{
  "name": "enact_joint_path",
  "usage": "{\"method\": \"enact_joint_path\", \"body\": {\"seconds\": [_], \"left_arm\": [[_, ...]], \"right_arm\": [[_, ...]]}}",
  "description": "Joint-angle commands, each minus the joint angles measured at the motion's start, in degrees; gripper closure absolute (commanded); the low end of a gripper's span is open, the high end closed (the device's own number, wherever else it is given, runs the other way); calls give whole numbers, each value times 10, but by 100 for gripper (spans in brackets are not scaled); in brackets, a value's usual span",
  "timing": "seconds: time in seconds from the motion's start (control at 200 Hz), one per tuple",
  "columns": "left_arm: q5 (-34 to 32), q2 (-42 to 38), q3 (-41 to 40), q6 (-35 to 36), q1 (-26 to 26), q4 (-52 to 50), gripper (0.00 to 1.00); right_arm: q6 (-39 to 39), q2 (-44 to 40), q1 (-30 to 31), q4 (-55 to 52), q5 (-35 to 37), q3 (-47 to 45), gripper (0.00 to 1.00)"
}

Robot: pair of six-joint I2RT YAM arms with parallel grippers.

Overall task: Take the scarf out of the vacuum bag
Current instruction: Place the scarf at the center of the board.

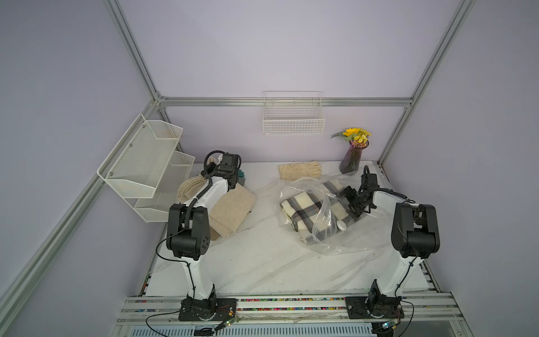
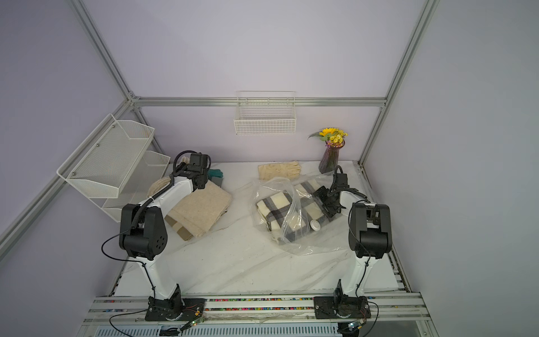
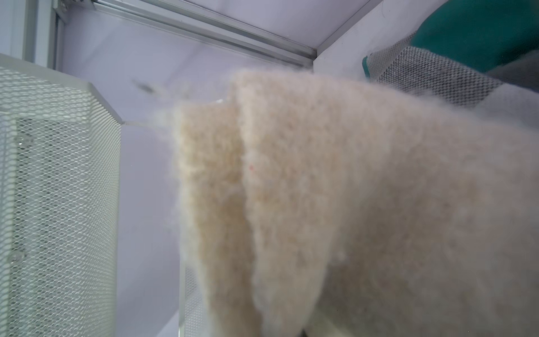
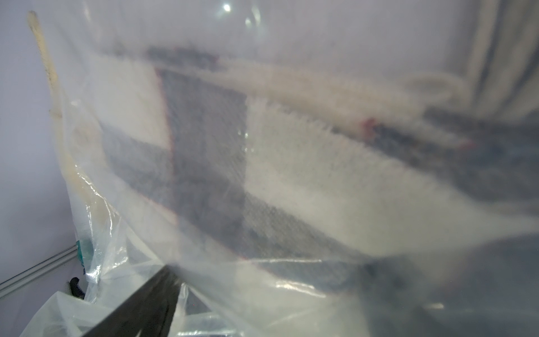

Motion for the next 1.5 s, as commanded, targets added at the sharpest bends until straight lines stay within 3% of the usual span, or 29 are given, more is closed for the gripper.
{"method": "enact_joint_path", "body": {"seconds": [0.0, 0.5, 0.985, 1.18, 1.495], "left_arm": [[-8, 12, 15, 17, 20, 66, 100], [64, 80, 42, -105, 78, -18, 100], [122, 157, 85, -175, 120, -82, 100], [160, 176, 97, -205, 99, -113, 100], [208, 207, 141, -189, 37, -113, 100]], "right_arm": [[-14, 60, -11, -36, 56, -43, 3], [-14, 51, -11, -39, 56, -46, 3], [-14, 51, -13, -40, 56, -45, 3], [-15, 50, -14, -39, 57, -46, 3], [-16, 44, -18, -39, 57, -51, 3]]}}
